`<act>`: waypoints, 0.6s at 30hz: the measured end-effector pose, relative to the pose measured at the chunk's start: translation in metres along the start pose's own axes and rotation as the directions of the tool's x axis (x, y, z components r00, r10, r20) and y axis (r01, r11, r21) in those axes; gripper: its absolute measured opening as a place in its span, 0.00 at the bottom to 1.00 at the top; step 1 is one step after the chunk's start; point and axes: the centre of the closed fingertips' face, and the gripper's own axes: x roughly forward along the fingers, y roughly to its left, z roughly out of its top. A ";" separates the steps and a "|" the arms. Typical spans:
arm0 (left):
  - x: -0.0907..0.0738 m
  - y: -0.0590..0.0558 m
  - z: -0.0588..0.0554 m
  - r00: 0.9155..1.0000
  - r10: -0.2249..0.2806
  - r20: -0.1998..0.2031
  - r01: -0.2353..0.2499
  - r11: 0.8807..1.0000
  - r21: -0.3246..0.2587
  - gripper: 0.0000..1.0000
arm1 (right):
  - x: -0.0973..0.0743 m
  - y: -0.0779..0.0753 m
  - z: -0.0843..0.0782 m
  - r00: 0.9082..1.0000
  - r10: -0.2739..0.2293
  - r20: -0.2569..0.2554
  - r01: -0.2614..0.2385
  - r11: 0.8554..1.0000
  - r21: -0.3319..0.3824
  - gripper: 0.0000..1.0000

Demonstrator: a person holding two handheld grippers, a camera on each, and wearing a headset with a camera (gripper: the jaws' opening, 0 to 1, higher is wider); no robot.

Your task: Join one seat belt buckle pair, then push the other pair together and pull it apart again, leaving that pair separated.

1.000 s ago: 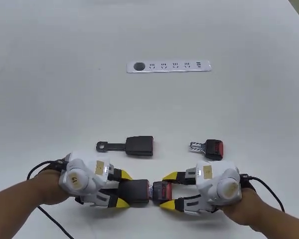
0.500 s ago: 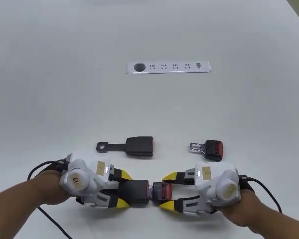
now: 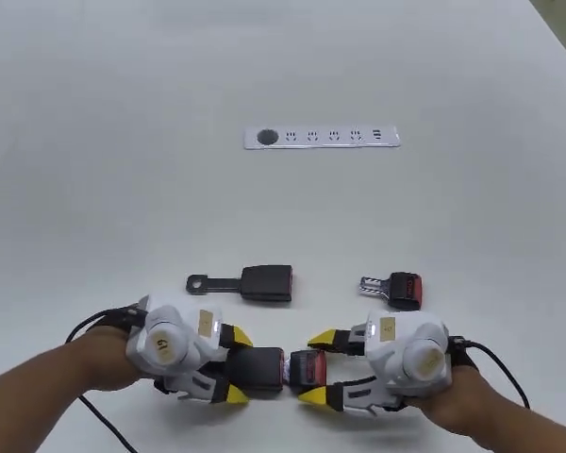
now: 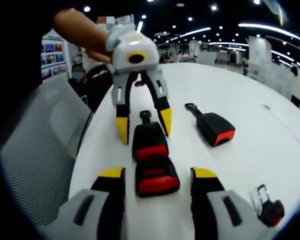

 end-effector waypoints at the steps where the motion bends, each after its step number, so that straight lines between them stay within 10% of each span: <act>1: -0.002 0.000 0.002 1.000 0.006 0.010 -0.006 1.000 -0.018 0.51 | 0.000 -0.002 0.002 1.000 -0.011 0.005 0.011 1.000 0.000 0.60; 8: -0.022 0.009 0.025 0.990 0.079 0.116 -0.069 0.993 -0.093 0.74 | -0.008 -0.011 0.009 0.998 -0.063 0.018 0.062 0.996 0.068 0.84; 18: -0.042 0.030 0.030 0.982 0.149 0.120 -0.139 0.986 -0.088 0.81 | -0.025 -0.030 0.016 0.993 -0.117 0.026 0.115 0.991 0.065 0.87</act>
